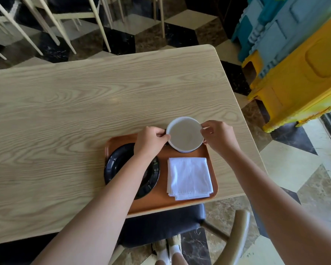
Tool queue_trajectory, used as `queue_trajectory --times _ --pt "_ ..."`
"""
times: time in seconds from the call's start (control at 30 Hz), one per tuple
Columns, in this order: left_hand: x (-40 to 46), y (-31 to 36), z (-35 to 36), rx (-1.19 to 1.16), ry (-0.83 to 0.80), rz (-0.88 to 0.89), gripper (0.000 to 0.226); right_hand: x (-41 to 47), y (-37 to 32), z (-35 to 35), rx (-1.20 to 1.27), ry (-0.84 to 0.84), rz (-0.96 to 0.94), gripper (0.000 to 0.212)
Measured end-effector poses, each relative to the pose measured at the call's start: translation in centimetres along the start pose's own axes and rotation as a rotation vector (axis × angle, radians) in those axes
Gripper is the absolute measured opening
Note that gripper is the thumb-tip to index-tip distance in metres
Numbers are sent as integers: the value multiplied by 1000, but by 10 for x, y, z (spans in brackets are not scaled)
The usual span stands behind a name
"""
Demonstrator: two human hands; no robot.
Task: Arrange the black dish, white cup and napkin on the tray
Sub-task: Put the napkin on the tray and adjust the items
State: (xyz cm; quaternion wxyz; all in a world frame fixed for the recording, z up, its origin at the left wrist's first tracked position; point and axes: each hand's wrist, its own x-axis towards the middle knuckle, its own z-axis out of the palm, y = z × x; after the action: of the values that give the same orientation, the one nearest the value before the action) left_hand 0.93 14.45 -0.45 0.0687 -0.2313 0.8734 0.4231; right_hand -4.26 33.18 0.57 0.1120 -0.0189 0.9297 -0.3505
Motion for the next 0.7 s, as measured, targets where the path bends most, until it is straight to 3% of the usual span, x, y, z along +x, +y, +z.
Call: queue_trajectory --times 0.23,0.43,0.53,0.6,0.7 --pt "-11 -16 -12 -1 53 13 21 -10 -11 10 51 -44 -37 19" --pt "-17 -19 -15 -15 27 37 13 -14 -12 12 69 -32 -46 18" --pt "-22 -17 -12 -16 40 52 26 -16 -10 12 42 -53 -50 20" --pt "-36 -19 -12 21 184 142 36 -26 -5 9 8 -51 -70 21" --pt "-73 -31 -4 137 365 496 27 -58 13 4 -138 71 -234 19"
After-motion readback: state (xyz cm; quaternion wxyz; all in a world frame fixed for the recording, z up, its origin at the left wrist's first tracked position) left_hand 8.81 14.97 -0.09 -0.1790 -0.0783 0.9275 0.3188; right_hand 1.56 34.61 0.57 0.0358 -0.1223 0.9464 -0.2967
